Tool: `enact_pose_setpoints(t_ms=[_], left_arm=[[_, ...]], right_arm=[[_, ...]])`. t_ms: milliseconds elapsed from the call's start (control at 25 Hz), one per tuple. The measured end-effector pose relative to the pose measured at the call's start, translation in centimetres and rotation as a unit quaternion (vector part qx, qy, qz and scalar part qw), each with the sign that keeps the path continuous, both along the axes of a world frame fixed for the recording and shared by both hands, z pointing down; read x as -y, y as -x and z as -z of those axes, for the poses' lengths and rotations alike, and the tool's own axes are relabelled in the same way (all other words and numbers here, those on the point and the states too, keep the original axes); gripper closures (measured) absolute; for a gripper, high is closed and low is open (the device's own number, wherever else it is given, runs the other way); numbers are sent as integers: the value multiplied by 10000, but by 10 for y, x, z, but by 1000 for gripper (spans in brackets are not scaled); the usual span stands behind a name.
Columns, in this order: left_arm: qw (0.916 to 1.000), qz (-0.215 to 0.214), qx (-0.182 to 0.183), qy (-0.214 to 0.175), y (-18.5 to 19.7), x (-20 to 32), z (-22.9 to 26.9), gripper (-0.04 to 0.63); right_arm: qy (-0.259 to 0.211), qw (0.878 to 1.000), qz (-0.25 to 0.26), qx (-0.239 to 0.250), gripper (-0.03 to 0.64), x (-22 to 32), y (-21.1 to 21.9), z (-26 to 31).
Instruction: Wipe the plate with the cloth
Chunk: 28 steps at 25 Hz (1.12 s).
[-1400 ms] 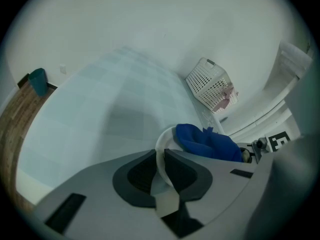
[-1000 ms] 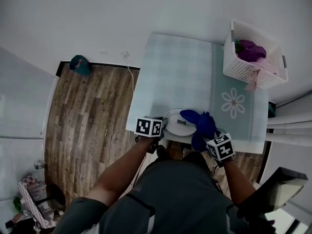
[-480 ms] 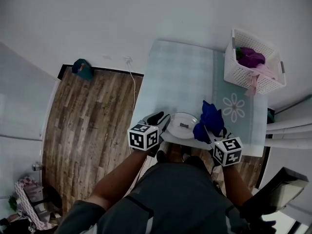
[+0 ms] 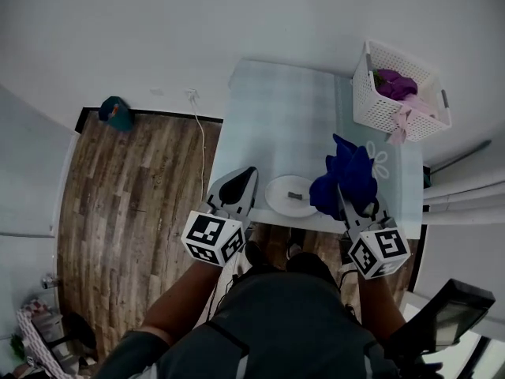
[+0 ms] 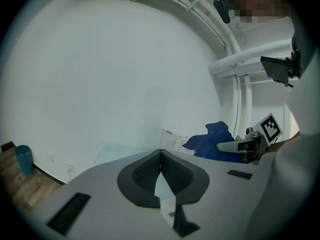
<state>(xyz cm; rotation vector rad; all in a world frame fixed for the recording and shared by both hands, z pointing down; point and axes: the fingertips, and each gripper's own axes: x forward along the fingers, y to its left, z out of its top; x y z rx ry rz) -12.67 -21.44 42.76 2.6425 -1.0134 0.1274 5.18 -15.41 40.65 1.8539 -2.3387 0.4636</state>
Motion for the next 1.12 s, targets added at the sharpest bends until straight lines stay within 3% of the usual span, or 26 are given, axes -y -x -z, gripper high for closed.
enact_pose_setpoints(t_ms=[400,680,1120], left_arm=[[9975,211,198,-643,5,-5,50,588],[9957,423,239,-789,-9,-4,70,588],[9959,564,-4,-705,-20,-11,79,588]], right_arm=[[-393,9991,28,-162,479,2,-2,40],[-530,9979,296,-228,482,12,-7,54],[-560,9973,441,-187,482,14,-16,60]])
